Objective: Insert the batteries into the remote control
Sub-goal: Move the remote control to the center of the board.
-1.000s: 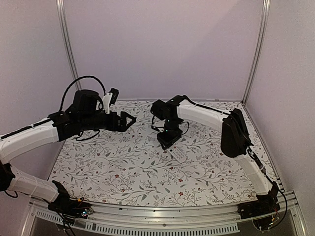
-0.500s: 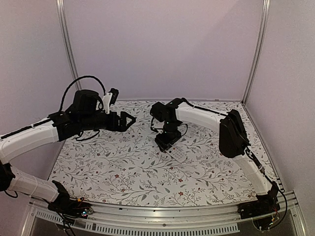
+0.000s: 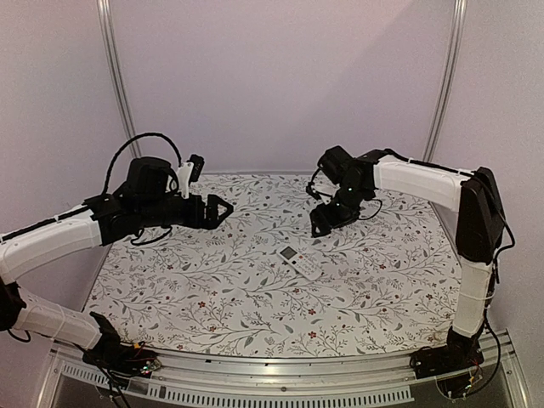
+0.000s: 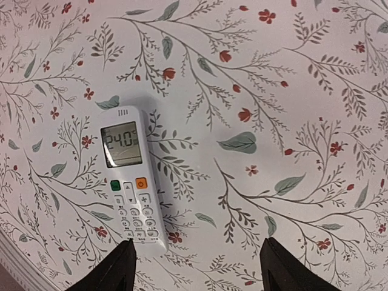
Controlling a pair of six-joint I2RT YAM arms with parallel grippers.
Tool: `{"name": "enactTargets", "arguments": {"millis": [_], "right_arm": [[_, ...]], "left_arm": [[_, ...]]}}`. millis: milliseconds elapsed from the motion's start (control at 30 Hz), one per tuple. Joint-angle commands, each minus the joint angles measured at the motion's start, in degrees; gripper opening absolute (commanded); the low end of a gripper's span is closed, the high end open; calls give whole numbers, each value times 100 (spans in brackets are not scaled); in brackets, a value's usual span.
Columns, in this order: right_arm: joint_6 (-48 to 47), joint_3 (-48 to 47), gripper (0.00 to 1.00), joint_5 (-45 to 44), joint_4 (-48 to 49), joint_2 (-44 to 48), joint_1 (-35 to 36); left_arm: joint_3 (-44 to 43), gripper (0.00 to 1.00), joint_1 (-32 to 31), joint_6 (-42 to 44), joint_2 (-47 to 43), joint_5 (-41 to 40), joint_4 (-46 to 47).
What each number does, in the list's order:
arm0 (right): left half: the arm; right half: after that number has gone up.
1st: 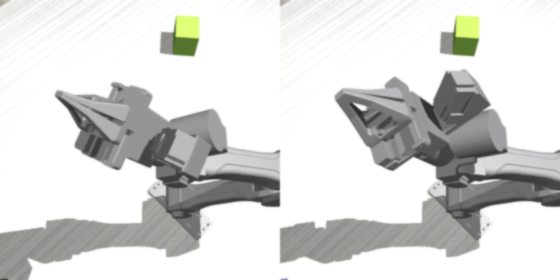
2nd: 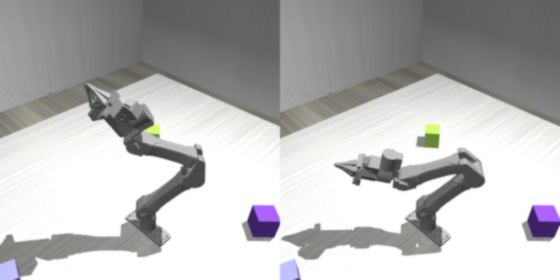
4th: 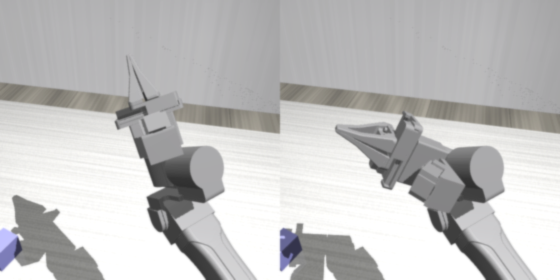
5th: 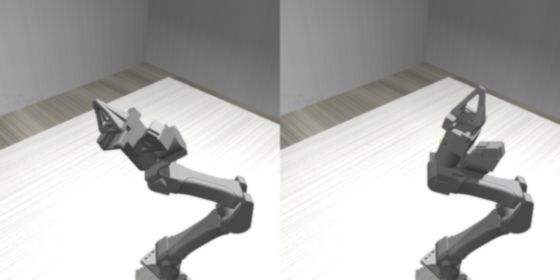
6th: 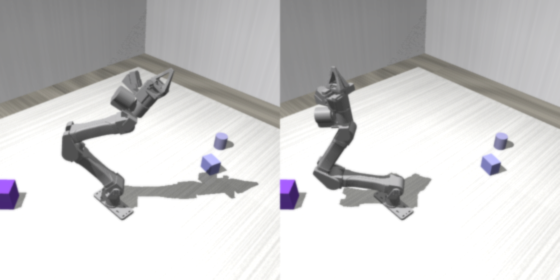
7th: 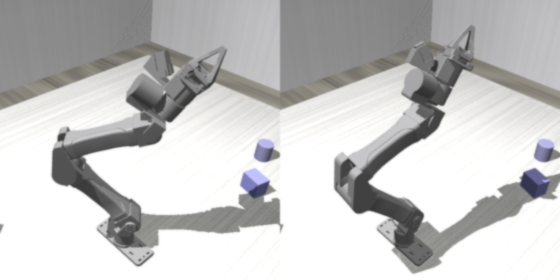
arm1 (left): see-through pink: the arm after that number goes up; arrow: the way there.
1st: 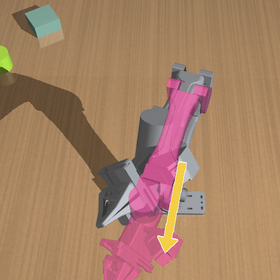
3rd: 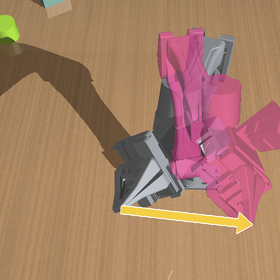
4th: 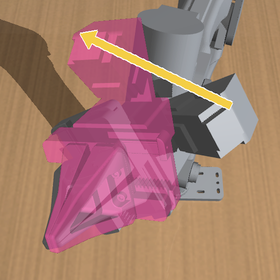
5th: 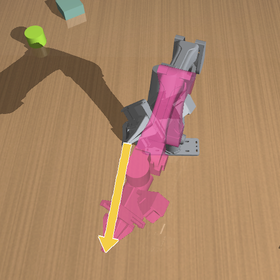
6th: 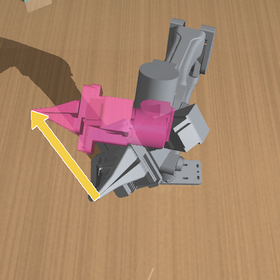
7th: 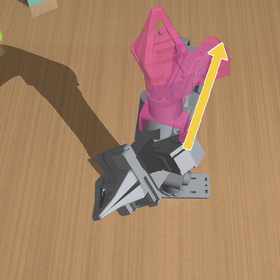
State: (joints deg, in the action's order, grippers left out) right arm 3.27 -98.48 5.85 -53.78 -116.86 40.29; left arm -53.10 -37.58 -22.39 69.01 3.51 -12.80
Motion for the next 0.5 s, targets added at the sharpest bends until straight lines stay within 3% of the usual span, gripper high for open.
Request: {"name": "enactTargets", "arguments": {"millis": [0, 233, 467], "right_arm": [[-29, 658, 70, -517, 543, 502, -218], [-77, 1080, 69, -1349, 717, 317, -108], [-118, 1192, 69, -1369, 780, 7, 55]], "left_arm": [[121, 99, 66, -18, -39, -182, -66], [-175, 100, 66, -38, 150, -539, -538], [-233, 100, 67, -115, 247, -760, -644]]}}
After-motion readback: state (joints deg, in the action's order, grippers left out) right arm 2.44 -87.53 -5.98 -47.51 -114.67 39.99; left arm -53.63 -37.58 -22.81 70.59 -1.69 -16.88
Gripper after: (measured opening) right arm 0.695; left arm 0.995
